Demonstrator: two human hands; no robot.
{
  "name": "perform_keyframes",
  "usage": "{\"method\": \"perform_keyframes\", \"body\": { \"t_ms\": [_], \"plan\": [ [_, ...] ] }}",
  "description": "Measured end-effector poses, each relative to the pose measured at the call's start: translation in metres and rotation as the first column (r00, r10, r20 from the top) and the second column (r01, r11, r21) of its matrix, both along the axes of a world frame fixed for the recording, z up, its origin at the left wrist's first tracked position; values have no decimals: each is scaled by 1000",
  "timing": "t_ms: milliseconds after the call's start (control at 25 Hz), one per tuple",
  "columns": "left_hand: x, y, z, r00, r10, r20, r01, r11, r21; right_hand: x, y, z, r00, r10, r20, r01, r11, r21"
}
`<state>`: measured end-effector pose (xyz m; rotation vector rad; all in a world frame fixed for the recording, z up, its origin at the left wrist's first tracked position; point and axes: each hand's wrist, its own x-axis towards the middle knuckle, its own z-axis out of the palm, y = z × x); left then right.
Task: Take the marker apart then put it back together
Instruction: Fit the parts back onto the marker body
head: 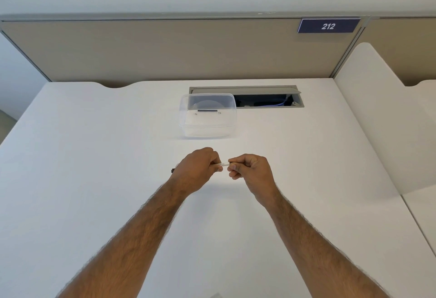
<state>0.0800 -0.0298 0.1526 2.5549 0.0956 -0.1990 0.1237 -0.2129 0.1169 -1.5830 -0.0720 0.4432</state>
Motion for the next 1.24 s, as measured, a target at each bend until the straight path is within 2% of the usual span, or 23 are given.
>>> {"method": "perform_keyframes", "body": {
  "t_ms": [240,400,560,1040,1240],
  "plan": [
    [-1,-1,1,998,30,47,-30,1000,-5,2,1,2,1000,4,7,-4,1000,6],
    [0,3,4,999,48,-18,-49,997,-55,4,-1,3,1000,4,12,-4,1000,13],
    [0,0,6,998,-11,-63,12,1000,6,2,-2,2,1000,6,5,-6,1000,12],
    [0,-6,4,993,-8,118,7,1000,16,1,-3,1,1000,-20,-2,20,999,37],
    [-1,-5,-4,989,-8,148,16,998,-55,-2,0,-1,998,-53,-22,54,997,46]
  ]
}}
